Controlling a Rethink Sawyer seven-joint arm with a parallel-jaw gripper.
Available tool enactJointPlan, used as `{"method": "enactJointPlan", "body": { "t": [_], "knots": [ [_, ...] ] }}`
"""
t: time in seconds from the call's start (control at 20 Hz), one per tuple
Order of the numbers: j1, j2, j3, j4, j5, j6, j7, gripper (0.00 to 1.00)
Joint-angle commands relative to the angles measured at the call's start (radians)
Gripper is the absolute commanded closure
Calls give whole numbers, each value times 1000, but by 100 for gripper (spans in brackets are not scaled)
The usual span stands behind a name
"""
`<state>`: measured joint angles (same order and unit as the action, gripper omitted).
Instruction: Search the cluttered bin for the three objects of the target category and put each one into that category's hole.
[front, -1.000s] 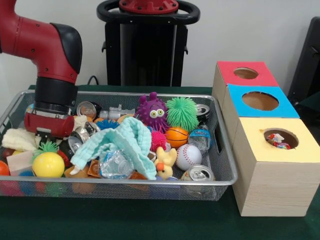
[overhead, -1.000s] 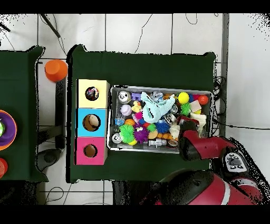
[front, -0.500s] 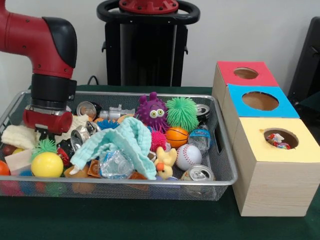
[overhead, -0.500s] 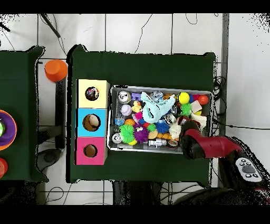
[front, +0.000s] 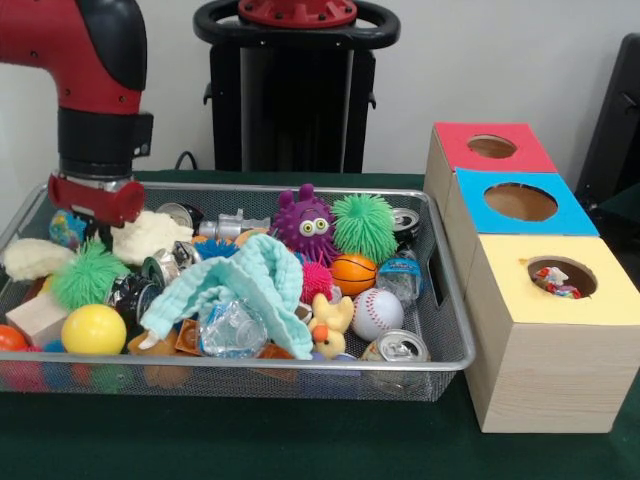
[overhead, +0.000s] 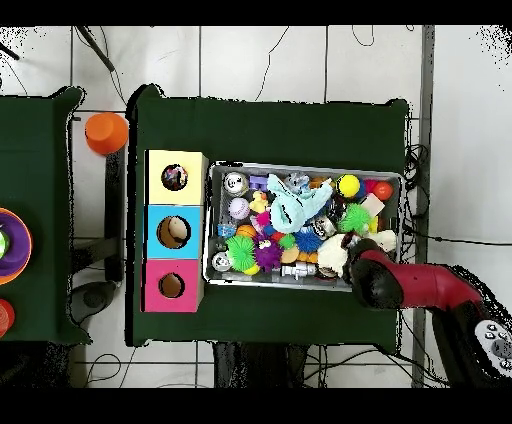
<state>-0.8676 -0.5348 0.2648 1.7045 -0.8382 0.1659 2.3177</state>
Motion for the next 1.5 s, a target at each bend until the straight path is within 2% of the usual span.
{"method": "enactJointPlan", "body": {
  "t": [0.05, 0.35, 0.7, 1.25, 1.35, 1.5],
  "knots": [
    [-79, -169, 184, 143, 79, 228, -270, 100],
    [-92, -192, 214, 159, 77, 278, -256, 100],
    [-159, -234, 298, 206, 113, 335, -293, 100],
    [-216, -266, 364, 236, 113, 398, -317, 100],
    [-250, -296, 404, 265, 136, 408, -334, 100],
    [-332, -397, 496, 343, 238, 485, -395, 100]
  ]
}}
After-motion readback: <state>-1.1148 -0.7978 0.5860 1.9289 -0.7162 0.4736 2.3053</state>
